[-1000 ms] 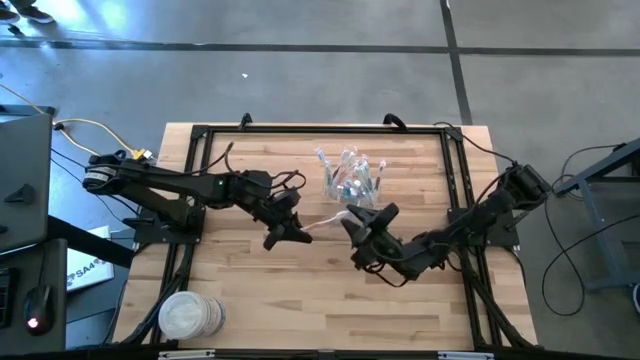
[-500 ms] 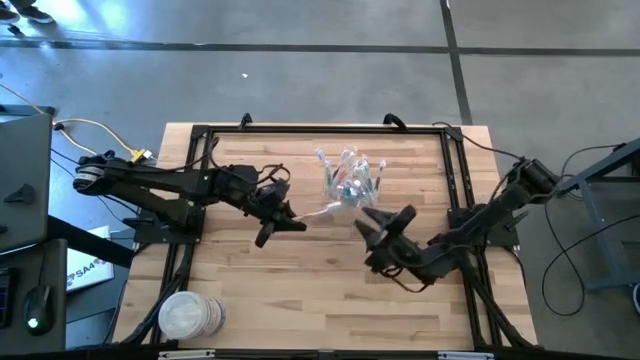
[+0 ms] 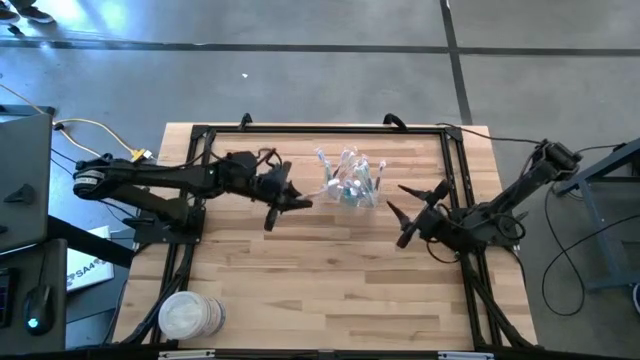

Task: Pick & Place toothbrushing station
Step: Put the orange toothbrush into the transparent organizer

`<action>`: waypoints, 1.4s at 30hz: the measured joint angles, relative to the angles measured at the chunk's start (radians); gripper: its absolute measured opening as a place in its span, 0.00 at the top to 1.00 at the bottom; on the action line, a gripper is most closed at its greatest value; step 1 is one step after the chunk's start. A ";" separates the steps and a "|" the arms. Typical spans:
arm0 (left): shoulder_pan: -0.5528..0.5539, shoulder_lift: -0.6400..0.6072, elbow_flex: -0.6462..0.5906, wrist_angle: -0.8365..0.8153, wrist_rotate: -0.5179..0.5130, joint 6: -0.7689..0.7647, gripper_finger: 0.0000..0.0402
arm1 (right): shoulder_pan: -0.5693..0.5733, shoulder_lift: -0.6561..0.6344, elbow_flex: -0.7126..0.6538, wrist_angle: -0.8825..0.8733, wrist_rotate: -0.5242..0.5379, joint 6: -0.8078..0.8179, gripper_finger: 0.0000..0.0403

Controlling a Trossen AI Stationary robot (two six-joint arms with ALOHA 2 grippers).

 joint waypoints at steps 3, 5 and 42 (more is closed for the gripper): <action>0.078 0.005 -0.111 0.167 0.074 -0.038 0.98 | -0.002 -0.051 -0.083 -0.001 -0.110 0.078 0.47; 0.126 0.006 -0.201 0.345 0.142 -0.048 0.98 | -0.003 -0.069 -0.125 0.000 -0.200 0.124 0.47; 0.035 0.440 -0.026 0.716 0.227 0.195 0.97 | -0.406 0.211 -0.166 0.529 -1.048 0.595 0.47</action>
